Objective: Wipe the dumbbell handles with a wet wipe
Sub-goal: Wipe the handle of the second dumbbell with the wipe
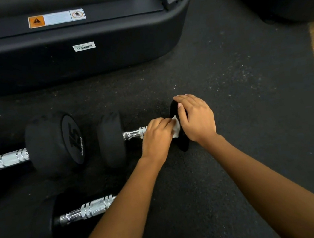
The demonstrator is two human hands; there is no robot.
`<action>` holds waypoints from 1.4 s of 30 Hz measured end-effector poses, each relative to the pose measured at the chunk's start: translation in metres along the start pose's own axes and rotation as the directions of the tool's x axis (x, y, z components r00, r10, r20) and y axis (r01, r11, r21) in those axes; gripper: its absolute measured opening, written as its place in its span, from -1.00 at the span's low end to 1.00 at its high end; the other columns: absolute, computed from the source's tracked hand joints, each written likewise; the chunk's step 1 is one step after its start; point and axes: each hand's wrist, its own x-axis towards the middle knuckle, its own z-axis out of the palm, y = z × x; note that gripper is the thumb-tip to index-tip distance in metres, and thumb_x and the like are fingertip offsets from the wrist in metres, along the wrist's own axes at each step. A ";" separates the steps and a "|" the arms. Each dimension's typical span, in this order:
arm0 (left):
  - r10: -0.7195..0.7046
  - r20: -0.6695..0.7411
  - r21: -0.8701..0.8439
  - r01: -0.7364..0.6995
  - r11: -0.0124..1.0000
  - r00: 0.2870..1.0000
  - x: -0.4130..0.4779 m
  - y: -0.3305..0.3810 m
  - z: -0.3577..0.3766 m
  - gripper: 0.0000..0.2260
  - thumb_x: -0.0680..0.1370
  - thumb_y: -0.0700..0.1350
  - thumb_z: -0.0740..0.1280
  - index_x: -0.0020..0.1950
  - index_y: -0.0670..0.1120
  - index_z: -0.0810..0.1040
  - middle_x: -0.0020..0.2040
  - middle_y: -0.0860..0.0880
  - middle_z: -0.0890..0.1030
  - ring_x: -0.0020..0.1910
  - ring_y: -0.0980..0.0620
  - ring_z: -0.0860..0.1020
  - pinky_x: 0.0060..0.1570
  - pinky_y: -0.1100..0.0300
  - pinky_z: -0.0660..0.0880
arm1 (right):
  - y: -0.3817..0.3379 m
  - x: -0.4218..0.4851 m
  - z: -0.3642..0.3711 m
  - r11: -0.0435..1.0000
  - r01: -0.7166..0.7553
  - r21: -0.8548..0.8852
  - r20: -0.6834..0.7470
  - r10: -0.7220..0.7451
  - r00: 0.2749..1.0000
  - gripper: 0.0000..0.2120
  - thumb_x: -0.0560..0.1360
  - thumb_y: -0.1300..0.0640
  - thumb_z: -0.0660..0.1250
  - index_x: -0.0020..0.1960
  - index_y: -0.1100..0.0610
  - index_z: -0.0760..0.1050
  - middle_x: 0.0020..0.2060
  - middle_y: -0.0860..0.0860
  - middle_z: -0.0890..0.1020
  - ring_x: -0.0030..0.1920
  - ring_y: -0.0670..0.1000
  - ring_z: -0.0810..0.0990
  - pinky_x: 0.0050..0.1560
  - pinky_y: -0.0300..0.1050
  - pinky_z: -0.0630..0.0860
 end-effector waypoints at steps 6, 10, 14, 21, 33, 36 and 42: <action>0.050 0.083 0.023 -0.052 0.998 0.995 0.010 -0.013 -0.006 -0.83 0.50 -0.16 0.33 0.07 -0.15 0.59 -0.05 -0.08 0.66 -0.04 -0.04 0.61 0.14 0.07 0.40 | 0.001 0.000 -0.001 1.000 0.003 -0.001 0.001 -0.003 1.000 -0.55 0.56 0.02 -0.03 0.22 0.15 0.52 0.17 0.05 0.60 0.25 0.05 0.49 0.31 -0.06 0.30; 0.007 0.319 0.176 -0.067 0.982 0.948 0.027 -0.013 -0.011 -0.77 0.62 -0.10 0.11 0.18 -0.12 0.49 0.03 -0.09 0.59 0.00 -0.07 0.55 0.08 0.08 0.38 | 0.001 0.000 -0.001 1.000 0.001 -0.008 0.008 -0.001 1.000 -0.54 0.56 0.02 -0.04 0.23 0.15 0.52 0.18 0.05 0.59 0.26 0.05 0.48 0.31 -0.07 0.29; 0.012 0.361 0.191 -0.087 0.978 0.933 0.030 -0.004 -0.003 -0.77 0.57 -0.14 0.16 0.20 -0.12 0.45 0.09 -0.11 0.56 0.05 -0.09 0.51 0.08 0.09 0.34 | 0.001 0.000 -0.001 1.000 -0.003 -0.006 0.013 0.003 1.000 -0.54 0.56 0.01 -0.04 0.23 0.15 0.52 0.18 0.04 0.59 0.26 0.04 0.48 0.32 -0.04 0.31; -0.056 0.314 0.070 0.036 0.997 0.948 0.021 -0.024 -0.007 -0.71 0.64 -0.07 0.06 0.25 -0.13 0.47 0.10 -0.11 0.57 0.08 -0.07 0.52 0.19 0.09 0.33 | 0.001 0.000 -0.001 1.000 0.000 -0.012 0.011 0.001 1.000 -0.54 0.56 0.02 -0.04 0.22 0.16 0.52 0.17 0.05 0.59 0.26 0.05 0.49 0.30 -0.03 0.32; -0.124 0.317 0.212 0.058 0.976 0.940 0.023 -0.014 -0.005 -0.74 0.62 -0.05 0.07 0.19 -0.09 0.46 0.09 -0.08 0.56 0.08 -0.09 0.50 0.18 0.05 0.30 | 0.001 0.000 -0.001 1.000 0.003 -0.002 0.000 -0.003 1.000 -0.55 0.56 0.03 -0.03 0.22 0.16 0.53 0.17 0.06 0.60 0.25 0.06 0.49 0.30 -0.02 0.34; -0.176 0.323 0.201 0.114 0.973 0.930 0.027 -0.001 -0.005 -0.74 0.62 -0.07 0.08 0.19 -0.14 0.46 0.12 -0.12 0.55 0.13 -0.13 0.47 0.20 0.05 0.27 | 0.002 0.000 0.000 1.000 0.004 -0.007 -0.009 -0.004 1.000 -0.56 0.56 0.03 -0.02 0.21 0.16 0.54 0.15 0.05 0.61 0.24 0.05 0.50 0.29 -0.04 0.33; -0.065 0.197 -0.045 0.076 0.996 0.978 0.011 -0.008 -0.002 -0.73 0.59 -0.07 0.20 0.27 -0.08 0.45 0.17 -0.06 0.54 0.15 -0.04 0.44 0.22 0.15 0.21 | 0.001 -0.002 0.000 1.000 0.012 -0.011 -0.020 -0.012 1.000 -0.58 0.56 0.04 -0.01 0.20 0.16 0.54 0.15 0.05 0.61 0.25 0.05 0.50 0.29 -0.05 0.32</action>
